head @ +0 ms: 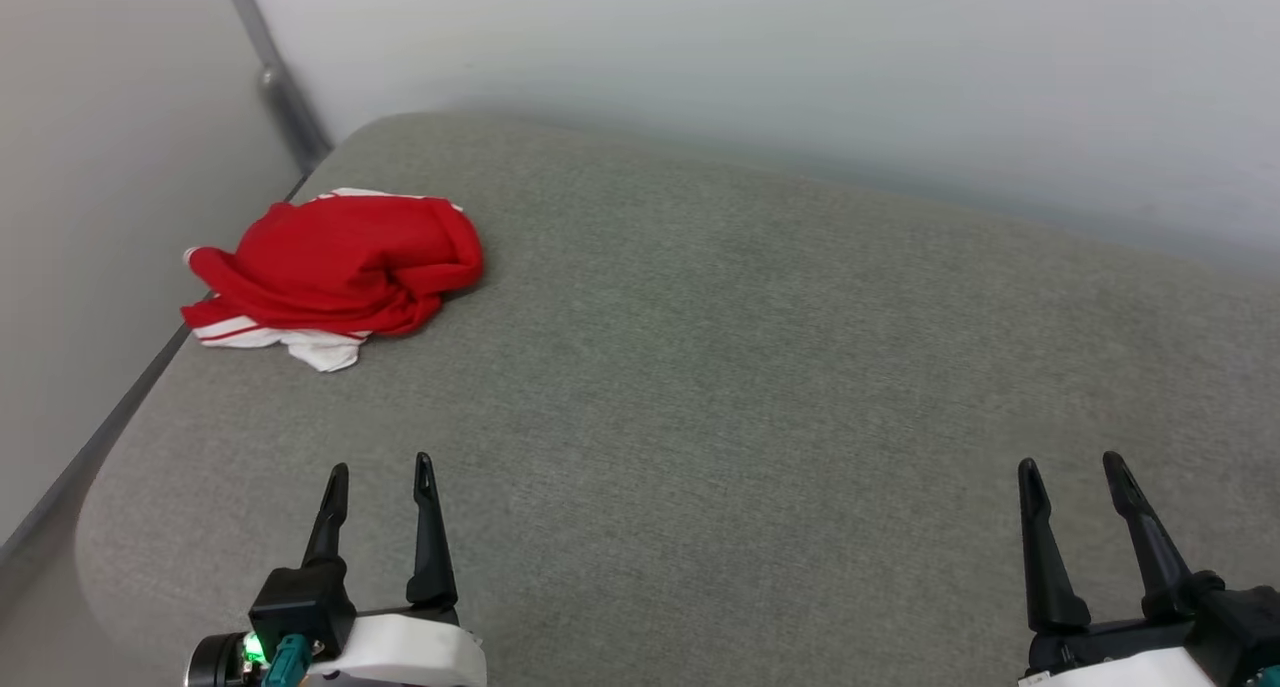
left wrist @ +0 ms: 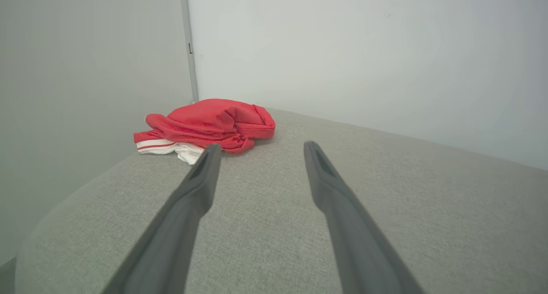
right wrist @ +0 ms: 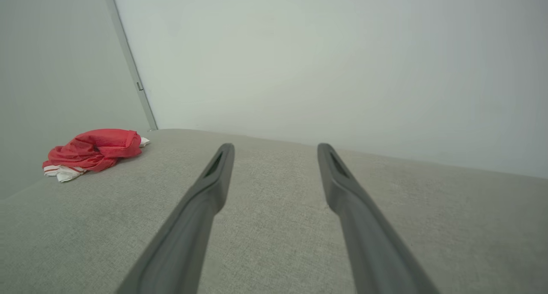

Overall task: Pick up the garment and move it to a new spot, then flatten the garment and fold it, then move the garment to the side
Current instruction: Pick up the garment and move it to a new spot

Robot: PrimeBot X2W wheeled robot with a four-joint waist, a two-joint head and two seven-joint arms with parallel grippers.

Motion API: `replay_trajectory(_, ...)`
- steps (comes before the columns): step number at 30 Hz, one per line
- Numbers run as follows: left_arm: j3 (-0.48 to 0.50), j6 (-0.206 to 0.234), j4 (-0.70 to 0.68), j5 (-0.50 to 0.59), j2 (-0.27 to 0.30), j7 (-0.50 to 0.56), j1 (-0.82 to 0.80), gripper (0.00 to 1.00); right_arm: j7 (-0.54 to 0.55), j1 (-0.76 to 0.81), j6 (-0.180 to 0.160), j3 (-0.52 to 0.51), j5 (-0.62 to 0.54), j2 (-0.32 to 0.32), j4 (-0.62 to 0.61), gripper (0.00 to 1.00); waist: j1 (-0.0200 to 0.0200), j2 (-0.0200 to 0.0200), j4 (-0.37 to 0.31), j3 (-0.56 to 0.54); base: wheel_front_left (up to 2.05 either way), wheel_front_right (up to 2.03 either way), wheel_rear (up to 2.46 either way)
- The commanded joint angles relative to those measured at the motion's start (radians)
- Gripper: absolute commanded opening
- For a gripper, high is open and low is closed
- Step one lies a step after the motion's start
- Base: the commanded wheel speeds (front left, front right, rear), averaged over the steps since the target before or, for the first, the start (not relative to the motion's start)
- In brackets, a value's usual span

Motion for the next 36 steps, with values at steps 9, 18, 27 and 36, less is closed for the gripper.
replay_trajectory(9, 0.012, 0.016, -0.002, -0.019, -0.001, -0.003, -0.017, 1.00, -0.002, 0.004, 0.000, 0.005, -0.019, 0.001, 0.001, 1.00, 0.0000, 0.0000, 0.155, 0.024, 0.00, 0.00, 0.00)
replay_trajectory(18, 0.020, 0.020, 0.002, -0.027, -0.001, -0.003, -0.015, 1.00, -0.002, -0.002, 0.000, 0.013, -0.030, 0.001, 0.003, 1.00, 0.0000, 0.0000, 0.224, 0.032, 0.00, 0.00, 0.00)
replay_trajectory(27, 0.053, -0.002, 0.019, -0.061, 0.000, -0.003, -0.061, 1.00, -0.002, -0.021, 0.000, 0.017, -0.042, 0.001, 0.000, 1.00, 0.0000, 0.0000, 0.214, 0.056, 0.00, 0.00, 0.00)
replay_trajectory(36, 0.190, -0.119, 0.063, -0.009, 0.027, -0.003, -0.315, 1.00, -0.002, -0.075, 0.000, 0.001, -0.087, 0.001, -0.028, 1.00, 0.0000, 0.0000, 0.150, 0.166, 0.00, 0.00, 0.00)
